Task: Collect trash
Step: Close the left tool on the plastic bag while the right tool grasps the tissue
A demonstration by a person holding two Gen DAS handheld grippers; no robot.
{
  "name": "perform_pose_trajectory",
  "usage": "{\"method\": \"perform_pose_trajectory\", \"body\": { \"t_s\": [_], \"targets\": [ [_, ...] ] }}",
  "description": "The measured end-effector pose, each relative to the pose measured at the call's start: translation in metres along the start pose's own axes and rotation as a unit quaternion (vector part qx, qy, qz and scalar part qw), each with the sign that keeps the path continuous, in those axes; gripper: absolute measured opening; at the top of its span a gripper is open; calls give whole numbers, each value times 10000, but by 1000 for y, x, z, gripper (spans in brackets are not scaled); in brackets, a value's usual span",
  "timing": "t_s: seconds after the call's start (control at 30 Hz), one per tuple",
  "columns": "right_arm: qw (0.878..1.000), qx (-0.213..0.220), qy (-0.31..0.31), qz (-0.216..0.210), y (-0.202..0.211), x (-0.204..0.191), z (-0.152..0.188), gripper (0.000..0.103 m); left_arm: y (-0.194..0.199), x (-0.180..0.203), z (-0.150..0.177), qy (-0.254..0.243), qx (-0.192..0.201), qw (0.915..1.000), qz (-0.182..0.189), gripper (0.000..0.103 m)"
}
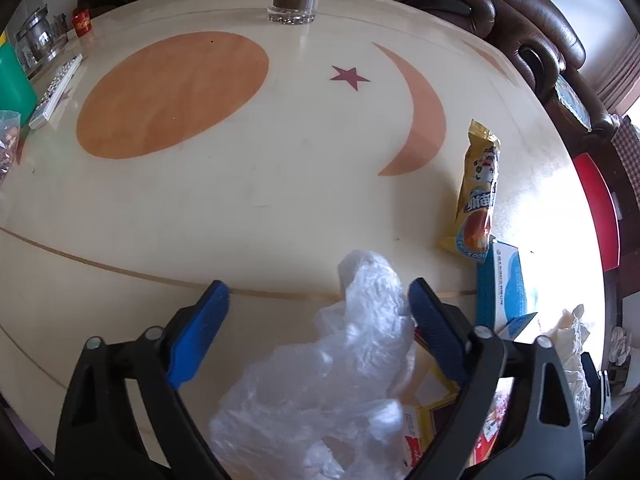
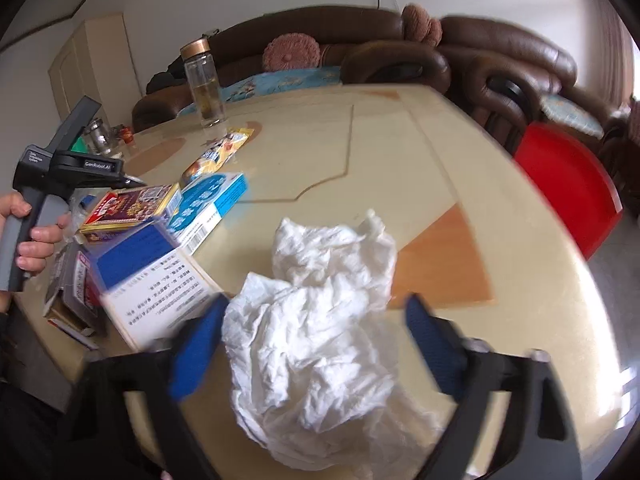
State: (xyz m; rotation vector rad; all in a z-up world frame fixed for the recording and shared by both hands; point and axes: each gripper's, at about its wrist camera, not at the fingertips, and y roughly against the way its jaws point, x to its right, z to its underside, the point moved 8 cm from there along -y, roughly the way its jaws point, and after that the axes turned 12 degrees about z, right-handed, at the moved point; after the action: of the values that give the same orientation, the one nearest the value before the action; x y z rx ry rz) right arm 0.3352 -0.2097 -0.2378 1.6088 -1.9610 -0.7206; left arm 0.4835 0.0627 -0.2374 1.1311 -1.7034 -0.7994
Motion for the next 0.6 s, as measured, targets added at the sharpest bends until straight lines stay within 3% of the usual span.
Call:
{"method": "perform_pose_trajectory", "body": {
  "t_s": [0.03, 0.07, 0.23, 0.33, 0.47, 0.6],
  "targets": [
    [9993, -47, 154, 348, -4, 3, 1, 42, 0, 0, 0, -4, -5, 10000, -11, 85],
    [9989, -13, 210, 408, -5, 3, 2, 42, 0, 0, -1, -7, -8, 10000, -14, 85],
    [9988, 2, 228, 442, -8, 4, 3, 41, 3, -3, -1, 58, 47, 10000, -57, 74],
    [9988, 10, 251, 421, -9, 2, 2, 33, 6, -5, 0, 66, 91, 9998, -142, 62],
    [9985, 20, 385, 387, -4, -6, 3, 14, 9, -6, 1, 99, 118, 9998, -81, 46],
    [9978, 69, 481, 451, -3, -10, 3, 11, 12, -9, 3, 173, 124, 9998, -31, 38]
  ]
}}
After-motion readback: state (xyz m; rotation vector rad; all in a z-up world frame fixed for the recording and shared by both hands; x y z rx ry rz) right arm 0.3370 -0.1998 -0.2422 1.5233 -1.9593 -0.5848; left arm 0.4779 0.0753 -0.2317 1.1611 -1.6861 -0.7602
